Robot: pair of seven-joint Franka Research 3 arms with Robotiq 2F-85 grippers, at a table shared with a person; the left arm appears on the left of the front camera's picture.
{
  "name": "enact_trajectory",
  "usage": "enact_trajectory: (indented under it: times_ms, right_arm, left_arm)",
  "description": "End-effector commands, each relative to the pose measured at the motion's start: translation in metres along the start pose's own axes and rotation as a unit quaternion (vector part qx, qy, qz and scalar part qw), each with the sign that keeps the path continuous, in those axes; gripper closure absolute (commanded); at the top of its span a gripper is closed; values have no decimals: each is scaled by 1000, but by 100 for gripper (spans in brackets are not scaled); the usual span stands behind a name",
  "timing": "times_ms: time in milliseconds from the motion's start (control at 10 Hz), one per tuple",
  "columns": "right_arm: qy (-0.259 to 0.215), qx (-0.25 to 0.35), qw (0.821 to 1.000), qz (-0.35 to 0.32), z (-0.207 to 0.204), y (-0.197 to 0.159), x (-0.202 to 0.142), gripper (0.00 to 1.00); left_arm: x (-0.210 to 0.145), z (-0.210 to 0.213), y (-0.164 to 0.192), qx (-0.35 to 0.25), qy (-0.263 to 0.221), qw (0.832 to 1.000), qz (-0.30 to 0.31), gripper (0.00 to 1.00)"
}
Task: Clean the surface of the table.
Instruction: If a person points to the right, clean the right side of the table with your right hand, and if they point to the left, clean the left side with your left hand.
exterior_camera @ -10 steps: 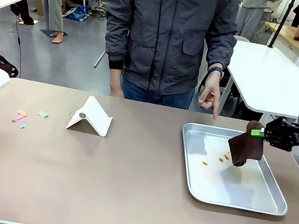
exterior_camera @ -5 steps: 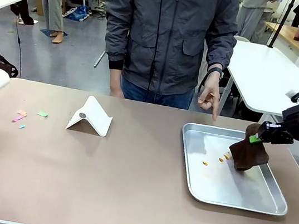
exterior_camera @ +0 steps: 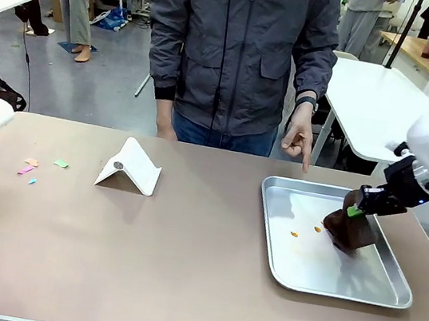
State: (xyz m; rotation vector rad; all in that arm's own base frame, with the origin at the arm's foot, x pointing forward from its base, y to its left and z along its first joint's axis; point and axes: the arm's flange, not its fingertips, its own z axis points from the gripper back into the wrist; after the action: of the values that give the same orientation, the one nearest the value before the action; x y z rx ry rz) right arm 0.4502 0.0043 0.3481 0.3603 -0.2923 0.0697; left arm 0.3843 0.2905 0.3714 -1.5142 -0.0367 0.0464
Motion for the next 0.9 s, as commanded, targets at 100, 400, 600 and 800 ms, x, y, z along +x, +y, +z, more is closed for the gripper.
enact_trajectory:
  times_ms: [100, 400, 600, 800]
  right_arm:
    - [18, 30, 999, -28, -28, 7, 17, 89]
    - [44, 57, 997, -20, -48, 20, 14, 89]
    - [70, 86, 994, -12, -61, 38, 11, 89]
    - [97, 120, 988, -13, -68, 54, 9, 89]
  left_arm:
    - [-5, -2, -2, -1, 2, 1000, -9, 86]
    - [-5, -2, -2, -1, 2, 1000, -9, 86]
    - [-5, -2, -2, -1, 2, 1000, -9, 86]
    - [-5, -2, -2, -1, 2, 1000, -9, 86]
